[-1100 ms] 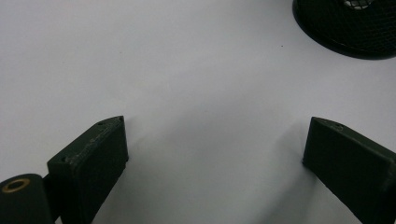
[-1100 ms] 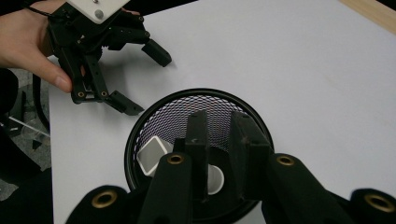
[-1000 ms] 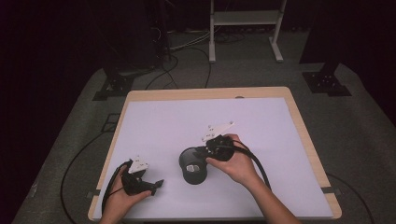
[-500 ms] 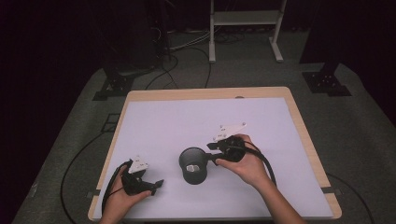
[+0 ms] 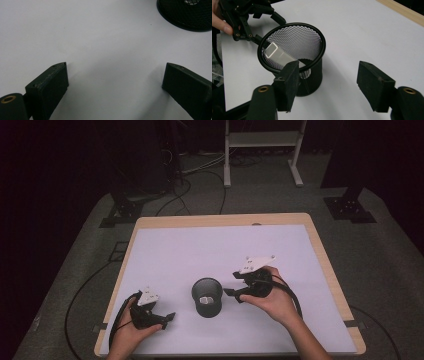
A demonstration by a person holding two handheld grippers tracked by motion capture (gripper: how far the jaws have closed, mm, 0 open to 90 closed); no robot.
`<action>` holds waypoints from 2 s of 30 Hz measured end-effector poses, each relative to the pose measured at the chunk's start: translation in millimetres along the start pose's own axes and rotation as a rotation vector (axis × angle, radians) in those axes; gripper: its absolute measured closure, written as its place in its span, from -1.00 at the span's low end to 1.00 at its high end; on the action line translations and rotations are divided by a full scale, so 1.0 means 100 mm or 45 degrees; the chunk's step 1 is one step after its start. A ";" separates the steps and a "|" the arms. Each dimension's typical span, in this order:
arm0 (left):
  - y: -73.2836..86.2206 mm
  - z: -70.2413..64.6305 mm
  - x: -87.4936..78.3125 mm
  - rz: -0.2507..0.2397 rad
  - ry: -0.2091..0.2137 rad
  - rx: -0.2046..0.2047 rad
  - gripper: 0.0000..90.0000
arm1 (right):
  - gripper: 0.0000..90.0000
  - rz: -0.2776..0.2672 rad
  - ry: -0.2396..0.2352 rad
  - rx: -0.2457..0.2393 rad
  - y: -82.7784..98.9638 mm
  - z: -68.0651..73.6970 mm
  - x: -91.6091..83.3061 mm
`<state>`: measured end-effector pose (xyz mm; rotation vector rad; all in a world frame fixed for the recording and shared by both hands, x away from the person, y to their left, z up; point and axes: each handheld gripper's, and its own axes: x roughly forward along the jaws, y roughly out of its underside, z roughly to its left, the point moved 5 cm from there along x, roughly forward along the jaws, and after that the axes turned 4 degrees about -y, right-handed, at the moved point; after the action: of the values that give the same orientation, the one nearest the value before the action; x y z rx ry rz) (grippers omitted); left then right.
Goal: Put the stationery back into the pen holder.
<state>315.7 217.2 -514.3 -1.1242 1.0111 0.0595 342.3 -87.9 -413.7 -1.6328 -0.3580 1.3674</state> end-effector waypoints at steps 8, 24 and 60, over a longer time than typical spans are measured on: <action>0.00 0.00 0.00 -0.002 -0.002 0.001 -0.87 | -0.36 -0.009 0.040 0.027 0.16 -0.07 -0.12; 0.00 0.00 0.00 -0.002 -0.002 0.001 -0.87 | -0.46 0.020 0.105 0.098 0.50 -0.18 -0.27; 0.00 0.00 0.00 -0.003 -0.002 0.001 -0.87 | -0.56 0.087 0.244 0.258 1.37 -0.44 -0.50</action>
<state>315.7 217.1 -514.5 -1.1242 1.0083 0.0583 319.2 -214.4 -494.7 -1.6017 -0.0488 1.2414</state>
